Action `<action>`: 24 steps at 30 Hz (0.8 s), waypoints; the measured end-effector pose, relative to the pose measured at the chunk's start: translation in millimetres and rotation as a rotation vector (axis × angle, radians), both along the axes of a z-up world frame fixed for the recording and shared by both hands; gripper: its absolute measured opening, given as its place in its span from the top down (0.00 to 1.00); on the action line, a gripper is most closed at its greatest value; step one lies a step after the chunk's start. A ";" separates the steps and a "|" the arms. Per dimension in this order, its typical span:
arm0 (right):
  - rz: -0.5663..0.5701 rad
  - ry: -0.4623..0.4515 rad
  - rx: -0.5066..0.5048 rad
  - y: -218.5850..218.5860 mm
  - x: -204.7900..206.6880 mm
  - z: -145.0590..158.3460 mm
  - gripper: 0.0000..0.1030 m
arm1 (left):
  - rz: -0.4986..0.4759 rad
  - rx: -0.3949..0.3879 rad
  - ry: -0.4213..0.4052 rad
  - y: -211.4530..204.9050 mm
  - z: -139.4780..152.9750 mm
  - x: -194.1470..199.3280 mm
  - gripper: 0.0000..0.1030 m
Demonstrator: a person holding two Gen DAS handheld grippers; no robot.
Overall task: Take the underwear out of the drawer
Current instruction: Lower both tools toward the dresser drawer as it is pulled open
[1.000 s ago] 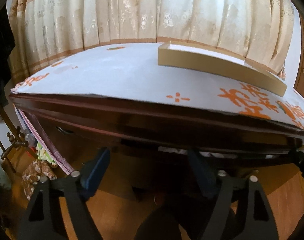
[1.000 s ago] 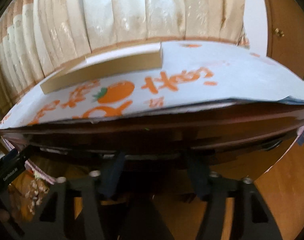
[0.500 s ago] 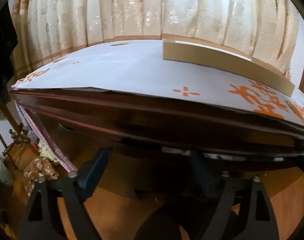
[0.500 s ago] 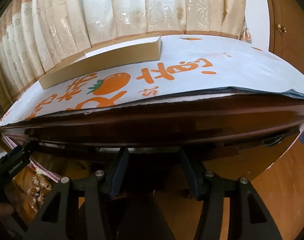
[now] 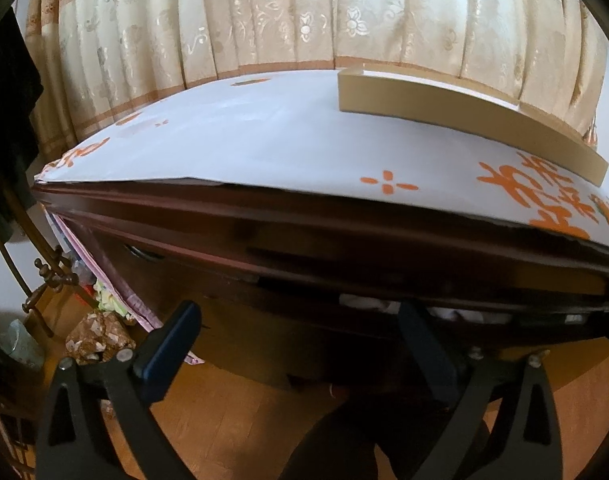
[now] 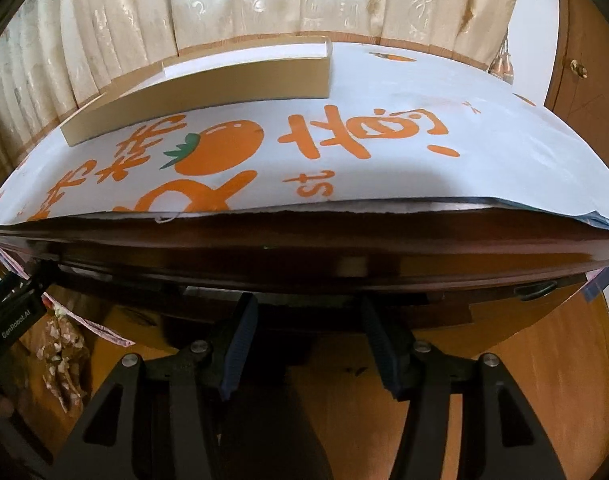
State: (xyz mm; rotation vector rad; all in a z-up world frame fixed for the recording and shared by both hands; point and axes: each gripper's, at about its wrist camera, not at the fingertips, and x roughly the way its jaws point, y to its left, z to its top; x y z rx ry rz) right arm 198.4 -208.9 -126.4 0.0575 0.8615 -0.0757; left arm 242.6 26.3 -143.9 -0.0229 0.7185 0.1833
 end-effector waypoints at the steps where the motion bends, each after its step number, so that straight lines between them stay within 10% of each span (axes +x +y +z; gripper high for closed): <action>1: 0.000 0.001 0.000 0.1 -0.7 -0.1 0.44 | 0.002 0.001 -0.001 0.2 -0.1 -0.6 0.01; 24: 0.043 0.000 0.048 11.8 -5.1 -3.9 0.44 | -0.066 0.040 0.039 -9.5 3.4 -0.5 0.02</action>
